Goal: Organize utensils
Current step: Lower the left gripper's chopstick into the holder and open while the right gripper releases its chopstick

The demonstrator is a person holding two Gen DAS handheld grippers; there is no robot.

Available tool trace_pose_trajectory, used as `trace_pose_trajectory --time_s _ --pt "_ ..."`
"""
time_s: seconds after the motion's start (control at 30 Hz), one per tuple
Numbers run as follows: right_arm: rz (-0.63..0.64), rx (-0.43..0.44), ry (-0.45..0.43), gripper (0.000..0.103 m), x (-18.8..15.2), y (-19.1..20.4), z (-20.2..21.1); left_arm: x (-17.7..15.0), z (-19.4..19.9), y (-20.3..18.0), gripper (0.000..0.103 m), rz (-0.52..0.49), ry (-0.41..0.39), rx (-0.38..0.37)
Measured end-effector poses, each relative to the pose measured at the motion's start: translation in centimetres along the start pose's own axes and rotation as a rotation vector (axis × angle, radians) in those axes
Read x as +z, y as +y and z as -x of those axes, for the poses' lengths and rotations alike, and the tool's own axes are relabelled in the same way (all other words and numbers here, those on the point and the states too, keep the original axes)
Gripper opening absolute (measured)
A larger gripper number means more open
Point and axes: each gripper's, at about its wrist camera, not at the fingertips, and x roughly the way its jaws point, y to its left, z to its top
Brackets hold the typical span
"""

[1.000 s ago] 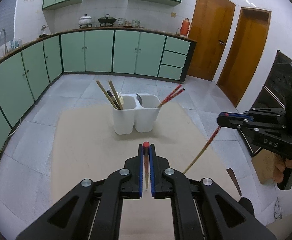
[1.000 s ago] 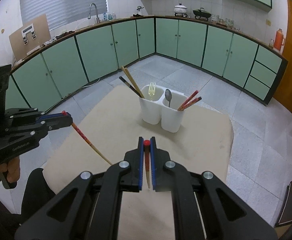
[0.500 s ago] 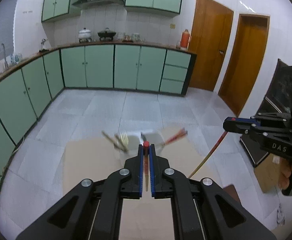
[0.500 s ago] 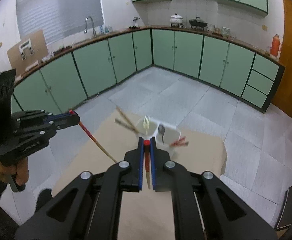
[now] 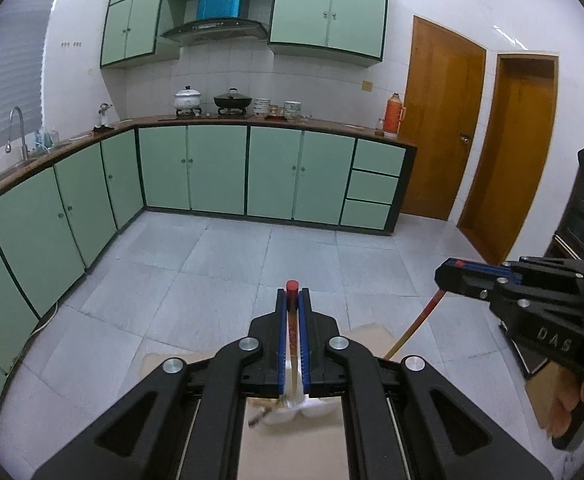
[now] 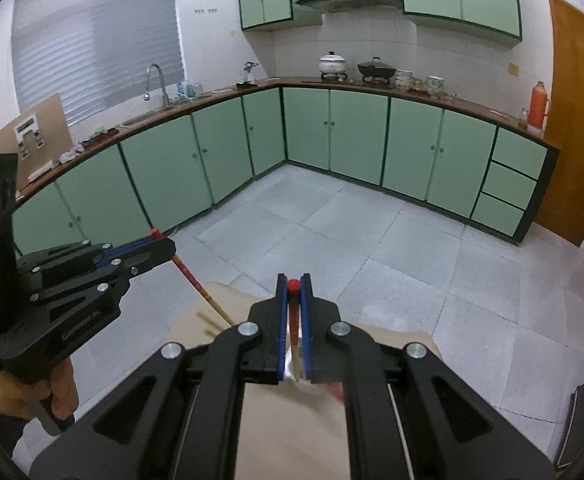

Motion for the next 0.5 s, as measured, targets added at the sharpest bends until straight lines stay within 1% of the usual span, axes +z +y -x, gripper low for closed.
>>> trace_pose_trajectory --time_s 0.17,0.23,0.37,0.43,0.5 --pt "-0.011 -0.025 0.033 0.005 -0.8 -1.2 -4.4 -1.1 -4.7 0.7 0.005 0.009 0.043 0.015" --pt "-0.021 -0.029 0.053 0.005 -1.6 -1.8 -6.4 -2.2 -6.5 1.2 0.005 0.026 0.066 0.011" --pt "-0.025 -0.036 0.088 0.005 -3.1 -2.3 -9.0 -4.5 -9.4 2.0 0.005 0.044 0.121 0.005" --pt "-0.032 -0.036 0.102 0.007 -3.9 -2.7 -10.0 -5.2 -10.3 2.4 0.006 0.052 0.142 0.001" --pt "-0.043 -0.035 0.112 0.011 -4.5 -2.9 -10.6 -6.0 -11.0 2.8 0.006 0.062 0.166 -0.001"
